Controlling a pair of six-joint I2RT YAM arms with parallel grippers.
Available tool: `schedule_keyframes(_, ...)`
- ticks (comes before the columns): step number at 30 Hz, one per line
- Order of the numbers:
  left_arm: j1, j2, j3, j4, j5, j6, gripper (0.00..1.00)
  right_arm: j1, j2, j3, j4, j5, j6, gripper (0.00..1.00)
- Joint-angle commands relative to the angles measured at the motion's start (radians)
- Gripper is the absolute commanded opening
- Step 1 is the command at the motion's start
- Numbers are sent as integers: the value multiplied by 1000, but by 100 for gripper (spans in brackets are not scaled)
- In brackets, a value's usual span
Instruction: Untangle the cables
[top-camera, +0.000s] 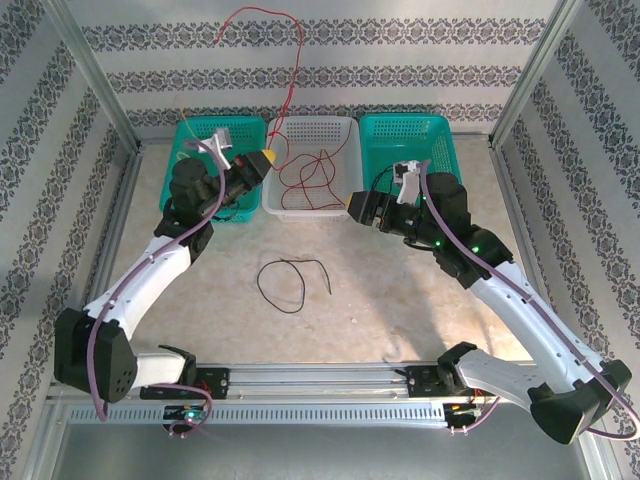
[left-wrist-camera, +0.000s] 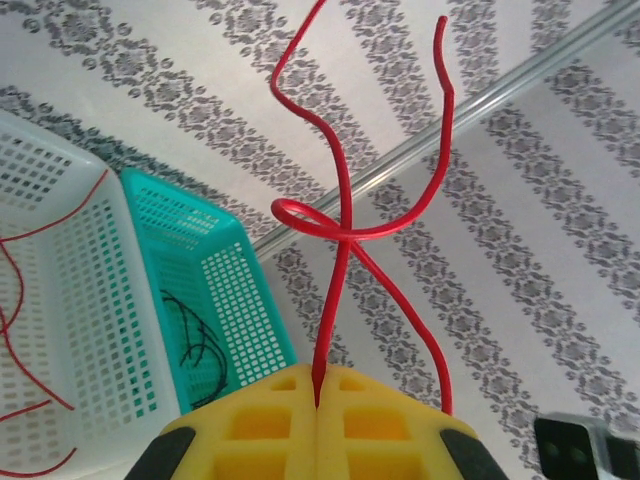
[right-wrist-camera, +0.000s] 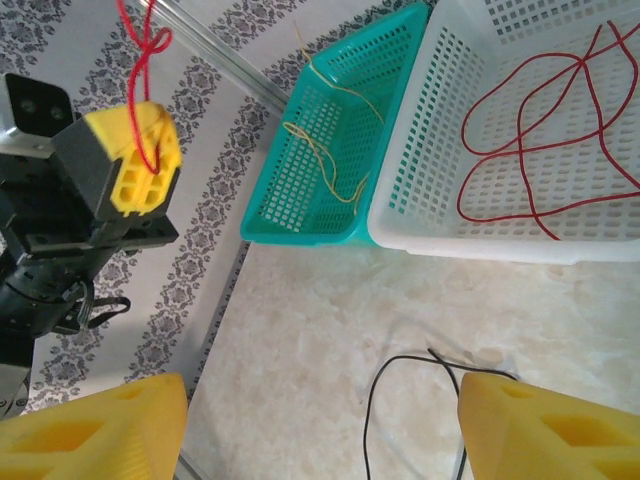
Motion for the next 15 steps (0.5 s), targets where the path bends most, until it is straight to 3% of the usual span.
schedule_keyframes(1,-37,29,65,-97,-85,30,0,11,-21,-10,-10,33,-4,72)
schedule_keyframes(15,-108,229,248,-228,-188,97,0,12,-25,24,-72,59,-30,71)
